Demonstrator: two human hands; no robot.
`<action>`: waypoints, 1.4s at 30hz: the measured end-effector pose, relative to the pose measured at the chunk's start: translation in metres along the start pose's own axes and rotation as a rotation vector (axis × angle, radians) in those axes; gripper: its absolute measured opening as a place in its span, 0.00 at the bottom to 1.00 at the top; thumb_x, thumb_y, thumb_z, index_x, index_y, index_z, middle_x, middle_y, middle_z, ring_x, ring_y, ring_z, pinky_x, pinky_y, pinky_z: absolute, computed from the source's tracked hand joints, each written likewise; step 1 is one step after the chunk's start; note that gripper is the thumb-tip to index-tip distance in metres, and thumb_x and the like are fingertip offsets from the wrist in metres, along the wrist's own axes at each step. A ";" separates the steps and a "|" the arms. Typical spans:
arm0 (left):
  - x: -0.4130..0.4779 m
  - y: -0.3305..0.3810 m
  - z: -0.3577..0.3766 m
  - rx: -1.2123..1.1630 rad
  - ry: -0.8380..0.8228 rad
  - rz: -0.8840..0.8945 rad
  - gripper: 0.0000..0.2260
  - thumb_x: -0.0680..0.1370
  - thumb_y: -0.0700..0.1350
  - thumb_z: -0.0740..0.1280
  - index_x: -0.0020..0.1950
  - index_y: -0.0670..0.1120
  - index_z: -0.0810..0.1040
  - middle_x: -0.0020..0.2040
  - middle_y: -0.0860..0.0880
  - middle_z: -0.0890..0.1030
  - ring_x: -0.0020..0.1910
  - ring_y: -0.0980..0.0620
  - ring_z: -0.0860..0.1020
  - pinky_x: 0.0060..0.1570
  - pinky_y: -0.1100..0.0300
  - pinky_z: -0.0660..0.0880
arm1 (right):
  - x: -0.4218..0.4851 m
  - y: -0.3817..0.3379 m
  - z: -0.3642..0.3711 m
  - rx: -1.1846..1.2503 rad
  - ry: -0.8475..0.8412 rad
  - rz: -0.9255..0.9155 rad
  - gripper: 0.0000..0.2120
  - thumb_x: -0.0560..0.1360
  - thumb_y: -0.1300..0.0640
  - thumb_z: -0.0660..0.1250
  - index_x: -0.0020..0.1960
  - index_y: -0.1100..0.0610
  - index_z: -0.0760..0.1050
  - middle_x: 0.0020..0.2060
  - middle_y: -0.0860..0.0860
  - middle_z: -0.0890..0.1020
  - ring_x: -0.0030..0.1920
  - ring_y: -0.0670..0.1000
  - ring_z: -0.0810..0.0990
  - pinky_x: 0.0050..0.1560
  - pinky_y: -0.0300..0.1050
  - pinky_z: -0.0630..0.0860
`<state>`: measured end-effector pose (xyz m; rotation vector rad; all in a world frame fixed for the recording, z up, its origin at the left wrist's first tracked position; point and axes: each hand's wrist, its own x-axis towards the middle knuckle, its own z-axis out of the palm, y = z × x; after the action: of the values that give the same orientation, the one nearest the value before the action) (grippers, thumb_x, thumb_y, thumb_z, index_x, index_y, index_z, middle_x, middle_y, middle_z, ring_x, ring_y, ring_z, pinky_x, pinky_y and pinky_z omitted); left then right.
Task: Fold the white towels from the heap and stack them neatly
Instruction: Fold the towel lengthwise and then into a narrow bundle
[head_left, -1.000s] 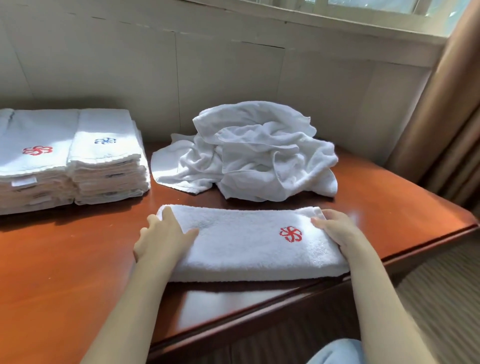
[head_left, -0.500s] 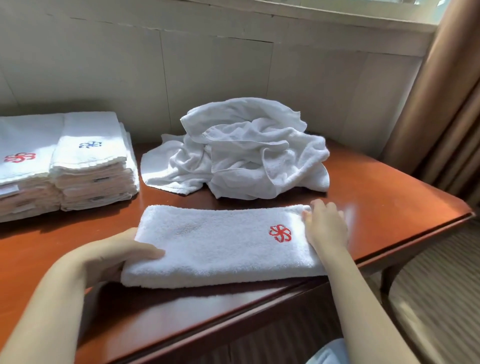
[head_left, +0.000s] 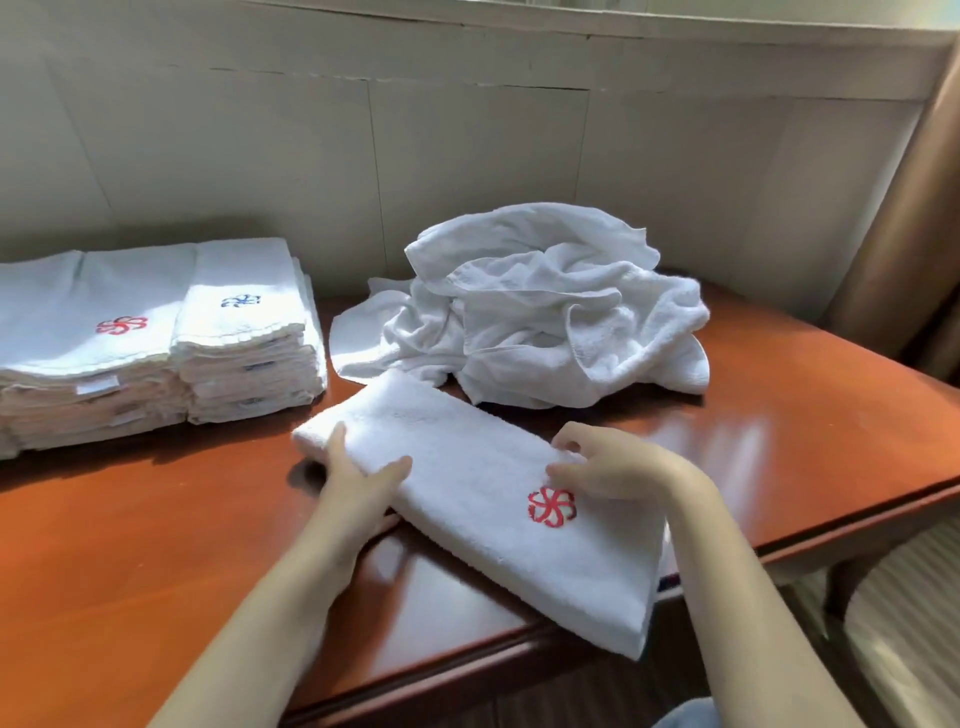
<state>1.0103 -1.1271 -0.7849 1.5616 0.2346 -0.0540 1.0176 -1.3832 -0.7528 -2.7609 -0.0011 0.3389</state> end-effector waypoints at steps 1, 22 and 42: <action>0.002 -0.003 0.004 0.131 -0.011 0.042 0.35 0.76 0.40 0.68 0.77 0.54 0.53 0.69 0.48 0.67 0.62 0.43 0.74 0.57 0.48 0.75 | -0.003 0.002 -0.001 0.045 -0.049 0.002 0.16 0.76 0.41 0.62 0.59 0.47 0.70 0.54 0.46 0.78 0.50 0.47 0.76 0.44 0.40 0.69; -0.024 0.063 -0.082 -0.002 -0.193 0.344 0.27 0.71 0.25 0.67 0.61 0.53 0.76 0.61 0.58 0.76 0.54 0.57 0.79 0.46 0.64 0.78 | 0.008 -0.078 0.010 1.335 -0.319 -0.514 0.27 0.68 0.64 0.71 0.64 0.47 0.77 0.59 0.54 0.81 0.58 0.58 0.80 0.48 0.46 0.80; 0.166 0.153 -0.323 0.157 0.182 -0.108 0.08 0.80 0.46 0.64 0.46 0.42 0.76 0.38 0.45 0.74 0.30 0.52 0.70 0.29 0.63 0.66 | 0.276 -0.428 -0.011 0.712 -0.138 -0.420 0.24 0.77 0.68 0.61 0.72 0.58 0.64 0.46 0.57 0.75 0.37 0.54 0.77 0.40 0.48 0.74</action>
<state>1.1632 -0.7853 -0.6624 1.7109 0.4677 -0.0154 1.3060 -0.9741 -0.6572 -1.9660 -0.4062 0.3317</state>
